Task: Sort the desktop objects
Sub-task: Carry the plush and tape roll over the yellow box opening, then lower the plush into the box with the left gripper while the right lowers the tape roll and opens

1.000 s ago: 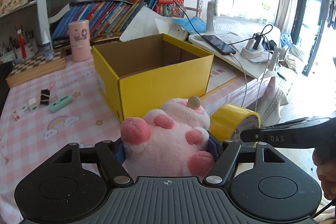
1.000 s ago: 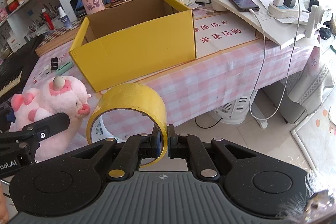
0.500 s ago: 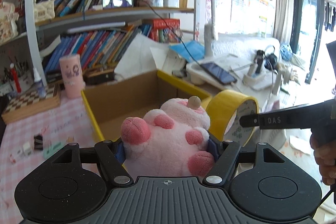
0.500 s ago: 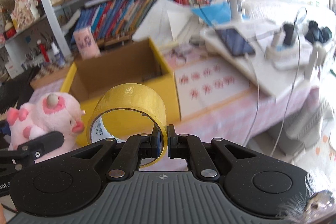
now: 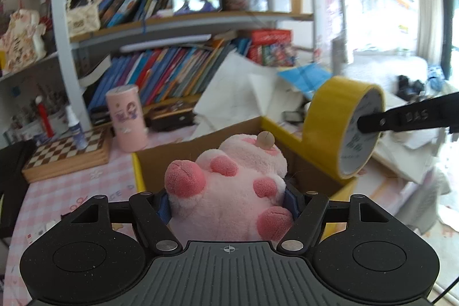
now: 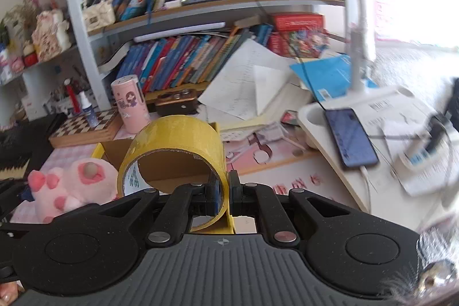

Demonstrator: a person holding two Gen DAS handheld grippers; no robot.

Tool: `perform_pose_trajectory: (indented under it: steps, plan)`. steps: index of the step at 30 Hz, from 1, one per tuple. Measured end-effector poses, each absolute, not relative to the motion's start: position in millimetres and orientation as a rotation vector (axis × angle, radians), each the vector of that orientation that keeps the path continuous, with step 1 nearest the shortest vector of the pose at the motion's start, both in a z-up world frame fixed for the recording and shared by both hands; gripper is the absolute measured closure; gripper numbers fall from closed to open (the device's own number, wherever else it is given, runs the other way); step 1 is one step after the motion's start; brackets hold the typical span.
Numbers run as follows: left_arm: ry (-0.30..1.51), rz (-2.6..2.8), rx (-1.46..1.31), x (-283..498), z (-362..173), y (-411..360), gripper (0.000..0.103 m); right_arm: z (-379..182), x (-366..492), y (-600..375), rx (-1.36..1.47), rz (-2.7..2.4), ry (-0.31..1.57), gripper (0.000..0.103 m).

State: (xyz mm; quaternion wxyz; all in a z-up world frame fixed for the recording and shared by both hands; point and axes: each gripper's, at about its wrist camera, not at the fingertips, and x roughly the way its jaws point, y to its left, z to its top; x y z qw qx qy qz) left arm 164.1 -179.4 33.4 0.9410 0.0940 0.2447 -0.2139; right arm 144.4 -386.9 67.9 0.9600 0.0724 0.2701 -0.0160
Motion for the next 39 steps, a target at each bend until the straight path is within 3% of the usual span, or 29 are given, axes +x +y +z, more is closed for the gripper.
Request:
perform_pose_trajectory:
  steps: [19, 29, 39]
  plan:
    - [0.732, -0.316, 0.212, 216, -12, -199, 0.032, 17, 281, -344, -0.080, 0.204, 0.743, 0.097]
    - [0.747, -0.307, 0.186, 217, -13, -198, 0.030, -10, 318, -315, -0.294, 0.303, 0.868, 0.097]
    - [0.741, -0.300, 0.195, 216, -14, -201, 0.028, -22, 328, -313, -0.303, 0.323, 0.927, 0.097]
